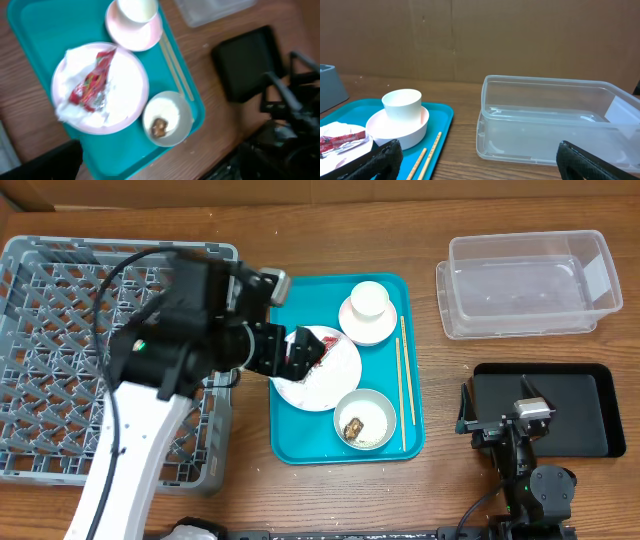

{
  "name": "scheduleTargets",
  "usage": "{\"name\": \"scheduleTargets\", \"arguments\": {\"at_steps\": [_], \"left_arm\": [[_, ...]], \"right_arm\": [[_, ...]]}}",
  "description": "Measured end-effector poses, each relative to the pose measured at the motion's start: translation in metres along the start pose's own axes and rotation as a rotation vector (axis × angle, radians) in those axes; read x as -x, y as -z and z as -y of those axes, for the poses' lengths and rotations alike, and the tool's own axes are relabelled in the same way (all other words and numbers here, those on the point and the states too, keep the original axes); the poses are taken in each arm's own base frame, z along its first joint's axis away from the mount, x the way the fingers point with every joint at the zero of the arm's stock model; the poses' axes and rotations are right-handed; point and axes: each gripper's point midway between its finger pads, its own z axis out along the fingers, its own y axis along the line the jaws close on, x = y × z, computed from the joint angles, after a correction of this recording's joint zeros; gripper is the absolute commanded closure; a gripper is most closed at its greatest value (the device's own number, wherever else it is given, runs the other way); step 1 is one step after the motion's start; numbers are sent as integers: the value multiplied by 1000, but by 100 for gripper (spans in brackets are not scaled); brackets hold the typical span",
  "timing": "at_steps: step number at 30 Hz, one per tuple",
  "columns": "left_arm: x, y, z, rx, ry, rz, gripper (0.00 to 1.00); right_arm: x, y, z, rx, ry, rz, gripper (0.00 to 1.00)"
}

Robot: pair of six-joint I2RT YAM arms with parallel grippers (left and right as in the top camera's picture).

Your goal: Sort waste into correct bins and load items into the dishwasher

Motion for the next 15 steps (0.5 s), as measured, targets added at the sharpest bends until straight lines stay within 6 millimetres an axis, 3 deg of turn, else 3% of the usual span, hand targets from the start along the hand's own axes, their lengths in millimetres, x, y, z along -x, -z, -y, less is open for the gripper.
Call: {"name": "scheduleTargets", "arguments": {"at_steps": [7,15], "left_arm": [[8,-23,-15,159,-41,-64,0],[21,-27,-22,194,-56,-21,0]], "right_arm": [[0,0,0,-1,0,0,0],[0,0,0,0,0,0,0]]}}
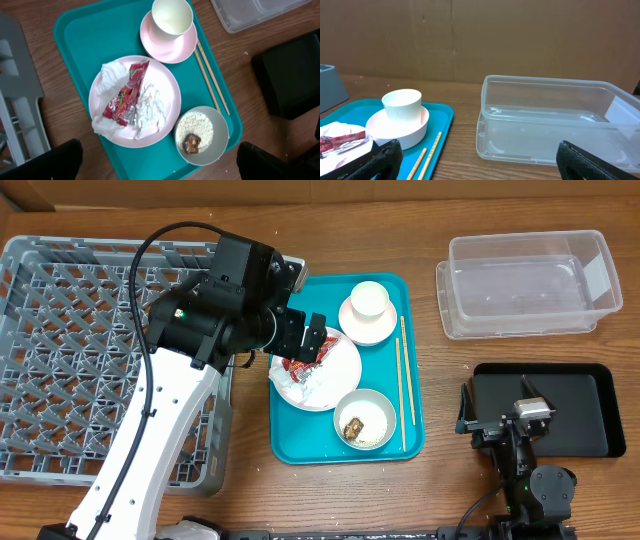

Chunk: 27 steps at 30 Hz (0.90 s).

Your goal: Sort waste into correct bins and load items into the dishwasher

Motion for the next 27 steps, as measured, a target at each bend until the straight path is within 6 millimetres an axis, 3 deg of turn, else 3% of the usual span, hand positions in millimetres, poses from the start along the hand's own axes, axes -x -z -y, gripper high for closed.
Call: {"name": "scheduleTargets", "arguments": {"at_steps": [18,19,20,22,27], "left_arm": [[5,-4,9,-57,148,4,0],[4,-4,10,-59,148,3,6],[4,-4,10,-62,153,1,18],[2,-4,11,-66,159,-9,25],[-6,-4,18,-74,148,-42,22]], "right_arm": [[0,0,0,0,0,0,0],[0,0,0,-1,0,-1,0],[0,0,0,0,0,0,0],[0,0,0,0,0,0,0],[0,0,0,0,0,0,0]]}}
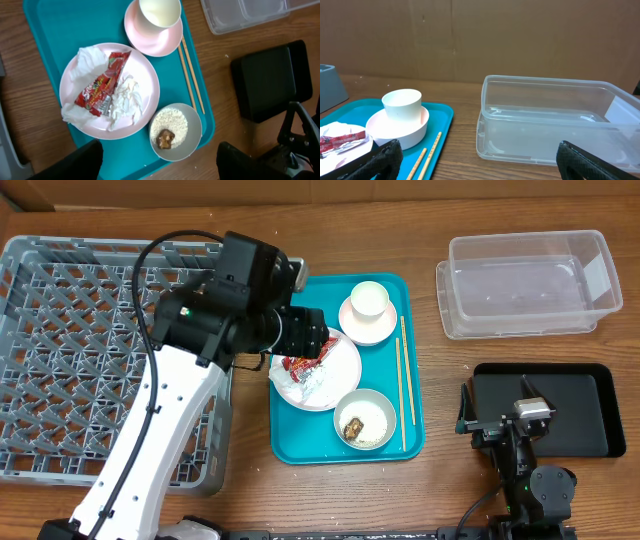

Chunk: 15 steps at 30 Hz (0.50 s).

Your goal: Sort waste into correct bins and load items into the dishwasher

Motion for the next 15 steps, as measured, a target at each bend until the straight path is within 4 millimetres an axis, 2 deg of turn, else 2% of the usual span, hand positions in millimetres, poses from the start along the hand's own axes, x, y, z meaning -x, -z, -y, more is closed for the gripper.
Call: {"name": "scheduleTargets", "arguments": {"at_steps": [7,9,12,15], "left_arm": [[-10,-5,22,-29,-74,-25,28],[-11,-6,25,-31,-96,-28,35],[-11,-6,22,-13,-114,-24,37],[-9,-7,18,15,-125,-14,33]], "right_arm": [[0,0,0,0,0,0,0],[0,0,0,0,0,0,0],[0,0,0,0,0,0,0],[0,0,0,0,0,0,0]]}}
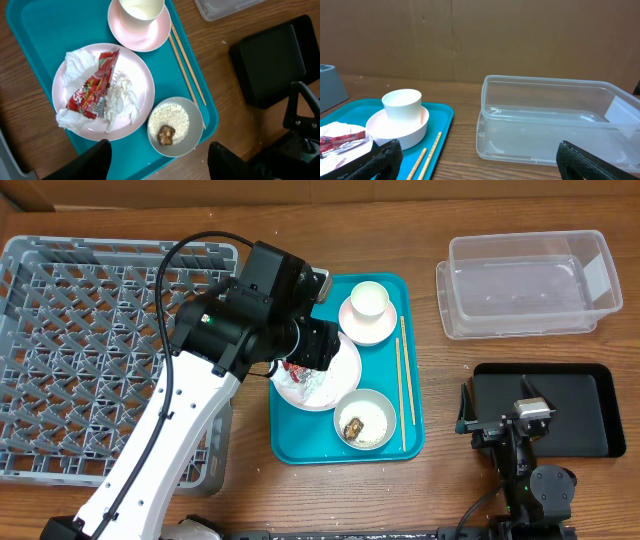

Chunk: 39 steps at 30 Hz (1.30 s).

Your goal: Sort waste into correct bins and load items into the dishwasher

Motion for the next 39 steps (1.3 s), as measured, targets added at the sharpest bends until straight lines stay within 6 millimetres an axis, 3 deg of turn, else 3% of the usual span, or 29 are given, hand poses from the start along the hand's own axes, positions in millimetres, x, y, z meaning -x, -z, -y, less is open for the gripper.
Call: {"name": "scheduleTargets", "arguments": {"at_steps": [10,18,31,35,37,39], "left_arm": [[-13,-34,-16,35,8,-36,27],[8,-36,-13,22,-11,46,16],[19,-35,-10,12,-21,92,13],[25,-26,-15,21,-6,104,13],[36,-12,-24,35,18,134,11],[50,9,-38,63,57,181,3]], "right_arm": [[0,0,0,0,0,0,0],[0,0,0,0,0,0,0],[0,0,0,0,1,0,0],[0,0,0,0,0,0,0],[0,0,0,0,0,0,0],[0,0,0,0,0,0,0]]}}
